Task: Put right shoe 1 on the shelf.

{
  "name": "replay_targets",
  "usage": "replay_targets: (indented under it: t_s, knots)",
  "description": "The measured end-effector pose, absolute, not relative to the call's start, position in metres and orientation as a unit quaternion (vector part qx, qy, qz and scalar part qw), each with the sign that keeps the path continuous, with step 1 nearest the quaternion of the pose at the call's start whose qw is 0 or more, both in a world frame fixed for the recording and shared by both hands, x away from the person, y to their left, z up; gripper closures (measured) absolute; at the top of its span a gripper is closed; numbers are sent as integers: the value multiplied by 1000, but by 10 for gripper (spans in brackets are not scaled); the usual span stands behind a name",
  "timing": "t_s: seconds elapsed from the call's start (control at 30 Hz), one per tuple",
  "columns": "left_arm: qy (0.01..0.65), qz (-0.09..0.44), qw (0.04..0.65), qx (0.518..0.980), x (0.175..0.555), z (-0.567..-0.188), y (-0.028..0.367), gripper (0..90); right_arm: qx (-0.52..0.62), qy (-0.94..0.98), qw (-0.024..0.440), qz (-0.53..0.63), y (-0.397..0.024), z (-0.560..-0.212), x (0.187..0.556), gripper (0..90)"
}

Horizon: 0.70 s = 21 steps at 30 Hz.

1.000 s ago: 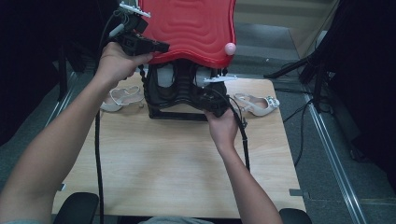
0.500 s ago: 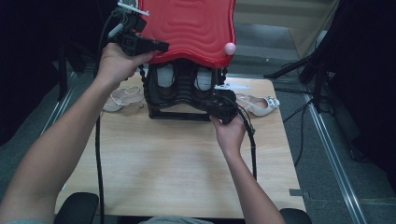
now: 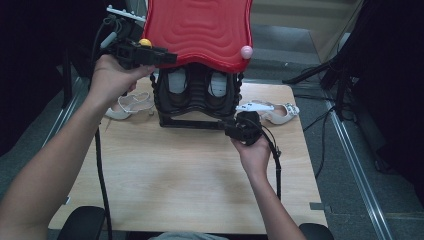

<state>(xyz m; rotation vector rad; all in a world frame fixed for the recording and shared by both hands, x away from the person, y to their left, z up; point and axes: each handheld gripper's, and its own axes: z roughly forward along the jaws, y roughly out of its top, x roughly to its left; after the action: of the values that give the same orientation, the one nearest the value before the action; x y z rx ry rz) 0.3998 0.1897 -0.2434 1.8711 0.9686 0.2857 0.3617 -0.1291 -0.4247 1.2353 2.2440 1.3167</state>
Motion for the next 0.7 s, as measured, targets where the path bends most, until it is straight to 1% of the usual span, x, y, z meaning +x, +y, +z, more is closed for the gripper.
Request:
replay_targets:
  t_s: [0.07,0.13,0.27,0.47,0.7]
  knots:
    - [396,107,486,772,395,-243,193,507,429,772,123,453,-132,-428,359,641]
    - [392,108,480,777,390,-245,194,502,434,769,101,459,-135,-432,358,623]
    - [387,102,473,785,383,-254,195,491,435,770,91,458,-142,-438,355,591]
    - [379,91,466,794,373,-268,194,486,447,767,64,457,-151,-446,354,466]
    - [376,81,468,796,365,-287,194,479,453,766,48,453,-158,-454,351,373]
